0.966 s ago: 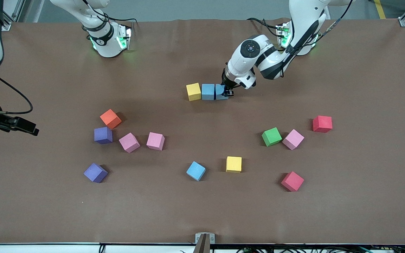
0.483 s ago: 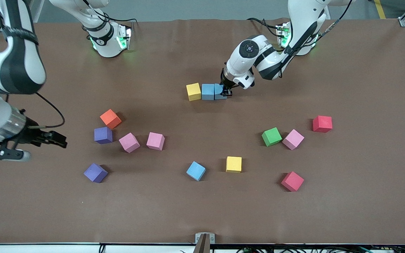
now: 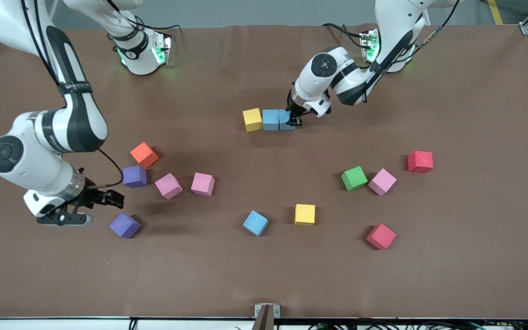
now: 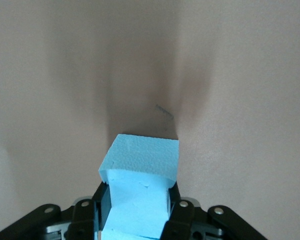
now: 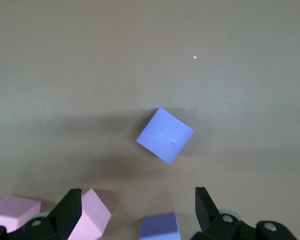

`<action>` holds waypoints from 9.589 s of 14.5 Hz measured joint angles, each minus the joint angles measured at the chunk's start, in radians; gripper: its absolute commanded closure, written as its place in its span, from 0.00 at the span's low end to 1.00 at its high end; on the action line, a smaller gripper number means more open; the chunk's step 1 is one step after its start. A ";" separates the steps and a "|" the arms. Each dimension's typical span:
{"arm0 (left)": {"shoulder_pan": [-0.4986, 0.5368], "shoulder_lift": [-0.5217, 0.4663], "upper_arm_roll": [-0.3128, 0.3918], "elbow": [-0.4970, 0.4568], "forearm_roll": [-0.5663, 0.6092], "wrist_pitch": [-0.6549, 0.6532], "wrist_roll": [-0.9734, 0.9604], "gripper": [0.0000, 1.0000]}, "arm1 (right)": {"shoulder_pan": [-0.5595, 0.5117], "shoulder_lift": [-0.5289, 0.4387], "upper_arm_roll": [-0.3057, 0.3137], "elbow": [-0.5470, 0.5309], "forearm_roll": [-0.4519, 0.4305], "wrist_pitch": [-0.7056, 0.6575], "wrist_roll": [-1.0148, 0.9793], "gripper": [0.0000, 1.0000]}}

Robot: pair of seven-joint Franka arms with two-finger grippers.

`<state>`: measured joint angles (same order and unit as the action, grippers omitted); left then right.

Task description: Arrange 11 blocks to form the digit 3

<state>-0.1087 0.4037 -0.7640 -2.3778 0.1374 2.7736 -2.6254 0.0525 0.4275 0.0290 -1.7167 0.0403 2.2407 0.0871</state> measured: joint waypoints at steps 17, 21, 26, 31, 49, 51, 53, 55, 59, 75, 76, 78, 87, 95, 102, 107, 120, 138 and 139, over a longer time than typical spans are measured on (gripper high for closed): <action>0.000 0.036 0.001 0.039 0.000 0.000 0.000 0.82 | 0.010 0.164 -0.053 0.009 0.078 0.110 0.382 0.00; 0.000 0.043 0.001 0.043 0.002 0.000 0.000 0.59 | 0.011 0.218 -0.059 0.068 0.078 0.118 0.401 0.00; 0.000 0.059 0.002 0.057 0.007 0.000 0.001 0.00 | 0.010 0.263 -0.063 0.105 0.072 0.168 0.412 0.00; 0.000 0.063 0.003 0.072 0.011 -0.001 0.002 0.00 | 0.010 0.291 -0.064 0.109 0.055 0.179 0.415 0.00; 0.070 -0.115 -0.054 0.352 0.031 -0.435 0.115 0.00 | 0.044 0.260 -0.069 0.153 0.048 0.103 0.352 0.96; 0.118 -0.115 -0.053 0.440 0.031 -0.506 0.217 0.00 | 0.058 0.193 -0.068 0.165 0.047 -0.029 0.334 0.96; 0.174 -0.115 -0.052 0.515 0.032 -0.576 0.343 0.00 | 0.079 0.108 -0.065 0.167 0.047 -0.171 0.315 0.96; 0.230 -0.114 -0.050 0.568 0.032 -0.624 0.463 0.00 | 0.110 0.040 -0.050 0.166 0.048 -0.285 0.299 0.96; 0.336 -0.113 -0.048 0.626 0.032 -0.706 0.694 0.00 | 0.195 -0.005 0.029 0.158 0.050 -0.370 0.305 0.96; 0.485 -0.033 -0.010 0.643 0.081 -0.787 1.175 0.00 | 0.592 0.213 0.045 0.064 0.051 -0.002 0.511 0.97; 0.485 -0.033 -0.009 0.645 0.093 -0.792 1.187 0.00 | 0.603 0.215 0.045 0.037 0.051 0.044 0.514 0.97; 0.485 -0.033 -0.008 0.661 0.107 -0.822 1.224 0.00 | 0.621 0.214 0.045 0.003 0.051 0.096 0.531 0.97; 0.484 -0.037 -0.010 0.786 0.107 -0.989 1.431 0.00 | 0.647 0.156 0.044 -0.137 0.049 0.225 0.626 0.97; 0.484 -0.073 -0.016 0.805 0.107 -1.052 1.514 0.00 | 0.654 0.120 0.044 -0.195 0.048 0.224 0.656 0.97; 0.492 -0.136 -0.013 0.820 0.107 -1.119 1.599 0.00 | 0.687 0.103 0.043 -0.223 0.038 0.224 0.660 0.97; 0.492 -0.171 -0.014 0.832 0.107 -1.167 1.609 0.00 | 0.697 0.098 0.042 -0.231 0.037 0.226 0.665 0.97; 0.470 -0.171 -0.022 0.862 0.107 -1.202 1.685 0.00 | 0.700 0.082 0.042 -0.271 0.030 0.276 0.666 0.97; 0.478 -0.168 -0.020 0.862 0.107 -1.202 1.700 0.00 | 0.709 0.062 0.043 -0.307 0.017 0.285 0.670 0.97; 0.478 -0.168 -0.020 0.862 0.107 -1.202 1.700 0.00 | 0.711 0.061 0.043 -0.309 0.017 0.285 0.674 0.97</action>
<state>0.3688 0.2352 -0.7839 -1.5160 0.2444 1.5719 -0.9249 0.7633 0.4883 0.0717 -2.0254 0.0575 2.5262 0.7607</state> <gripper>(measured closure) 0.000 0.414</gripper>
